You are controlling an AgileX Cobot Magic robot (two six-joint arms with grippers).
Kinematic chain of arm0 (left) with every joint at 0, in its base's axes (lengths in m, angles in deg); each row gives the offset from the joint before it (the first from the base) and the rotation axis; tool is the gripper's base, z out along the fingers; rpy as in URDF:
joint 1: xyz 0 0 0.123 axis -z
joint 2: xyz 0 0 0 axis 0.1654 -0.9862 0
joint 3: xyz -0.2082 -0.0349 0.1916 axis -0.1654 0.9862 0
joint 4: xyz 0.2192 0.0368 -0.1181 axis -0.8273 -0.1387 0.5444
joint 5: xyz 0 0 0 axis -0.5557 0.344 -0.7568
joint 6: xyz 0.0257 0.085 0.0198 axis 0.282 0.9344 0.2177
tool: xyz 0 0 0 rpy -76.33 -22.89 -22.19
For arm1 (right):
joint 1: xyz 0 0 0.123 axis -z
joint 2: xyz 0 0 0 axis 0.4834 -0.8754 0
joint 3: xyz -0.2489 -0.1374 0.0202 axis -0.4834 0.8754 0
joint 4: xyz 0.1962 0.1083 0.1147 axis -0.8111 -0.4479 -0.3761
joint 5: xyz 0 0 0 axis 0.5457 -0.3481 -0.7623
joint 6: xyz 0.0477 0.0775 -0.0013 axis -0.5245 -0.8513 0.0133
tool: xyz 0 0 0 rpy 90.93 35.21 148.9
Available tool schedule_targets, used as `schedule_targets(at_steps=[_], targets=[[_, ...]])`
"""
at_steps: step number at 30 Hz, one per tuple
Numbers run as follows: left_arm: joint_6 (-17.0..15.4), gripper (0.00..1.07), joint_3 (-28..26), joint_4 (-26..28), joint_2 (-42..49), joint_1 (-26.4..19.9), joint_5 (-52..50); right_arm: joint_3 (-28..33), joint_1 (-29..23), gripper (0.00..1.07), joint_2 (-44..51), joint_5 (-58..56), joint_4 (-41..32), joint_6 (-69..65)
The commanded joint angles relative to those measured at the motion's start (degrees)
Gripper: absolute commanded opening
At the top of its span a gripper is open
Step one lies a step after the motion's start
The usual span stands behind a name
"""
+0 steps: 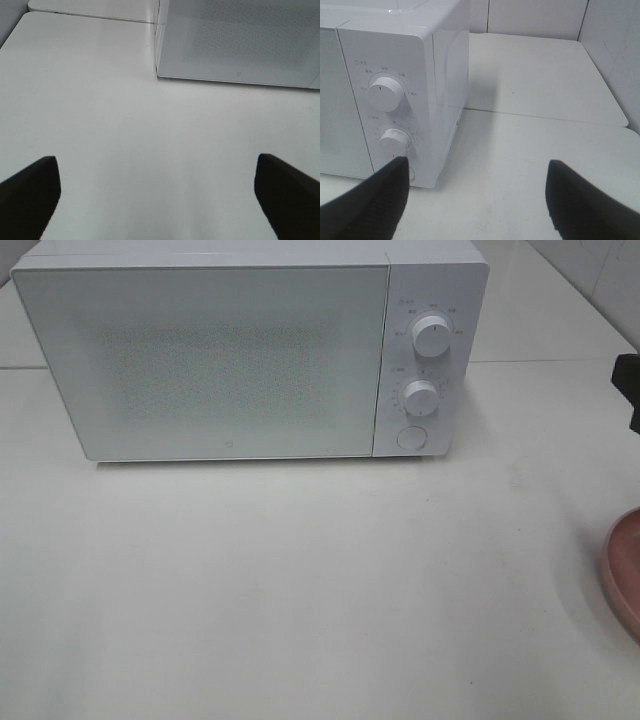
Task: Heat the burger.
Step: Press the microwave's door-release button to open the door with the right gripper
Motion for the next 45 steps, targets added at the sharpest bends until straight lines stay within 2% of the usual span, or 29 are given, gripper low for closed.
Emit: schedule_targets(at_steps=[1,6,8,13,15,16,18,21,23,24,26,28,29,30,31,33,34,37,45], targets=[[0.17,0.98,0.17,0.29,1.20,0.00,-0.52,0.06,0.23,0.75,-6.02,9.80,2.12,-1.20],[0.17,0.98,0.17,0.29,1.20,0.00,-0.52,0.06,0.23,0.75,-12.09,16.73,2.06,-1.03],[0.17,0.98,0.17,0.29,1.20,0.00,-0.52,0.06,0.23,0.75,-17.65,22.46,1.89,-0.92],[0.17,0.98,0.17,0.29,1.20,0.00,-0.52,0.06,-0.63,0.75,-20.86,24.81,1.03,-0.74],[0.17,0.98,0.17,0.29,1.20,0.00,-0.52,0.06,-3.84,0.75,-23.43,27.10,-1.78,1.38],[0.17,0.98,0.17,0.29,1.20,0.00,-0.52,0.06,-3.84,0.75,-23.43,27.10,-1.78,1.38],[0.17,0.98,0.17,0.29,1.20,0.00,-0.52,0.06,-10.20,0.75,-26.81,30.94,-9.11,7.68],[0.17,0.98,0.17,0.29,1.20,0.00,-0.52,0.06,-11.97,0.75,-27.79,32.03,-11.40,9.22],[0.17,0.98,0.17,0.29,1.20,0.00,-0.52,0.06,-16.79,0.75,-30.14,34.61,-17.70,12.83],[0.17,0.98,0.17,0.29,1.20,0.00,-0.52,0.06,-16.79,0.75,-30.14,34.61,-17.70,12.83],[0.17,0.98,0.17,0.29,1.20,0.00,-0.52,0.06,-23.43,0.75,-33.00,37.82,-28.19,16.62],[0.17,0.98,0.17,0.29,1.20,0.00,-0.52,0.00,-24.81,0.75,-33.52,38.45,-30.14,17.36],[0.17,0.98,0.17,0.29,1.20,0.00,-0.52,0.00,-28.02,0.75,-34.95,40.45,-34.43,18.79],[0.17,0.98,0.17,0.29,1.20,0.00,-0.52,0.00,-28.02,0.75,-34.95,40.45,-34.43,18.79],[0.17,0.98,0.17,0.29,1.20,0.00,-0.52,0.00,-30.94,0.75,-36.44,41.94,-38.45,19.08],[0.17,0.98,0.17,0.29,1.20,0.00,-0.52,-0.06,-32.09,0.75,-37.01,42.57,-40.16,19.08],[0.17,0.98,0.17,0.29,1.20,0.00,-0.52,-0.11,-34.66,0.75,-38.45,43.89,-43.89,19.08],[0.17,0.98,0.17,0.29,1.20,0.00,-0.52,-0.11,-37.64,0.75,-39.94,45.21,-47.33,19.08],[0.17,0.98,0.17,0.29,1.20,0.00,-0.52,-0.11,-41.42,0.75,-42.23,45.26,-48.07,17.07]])
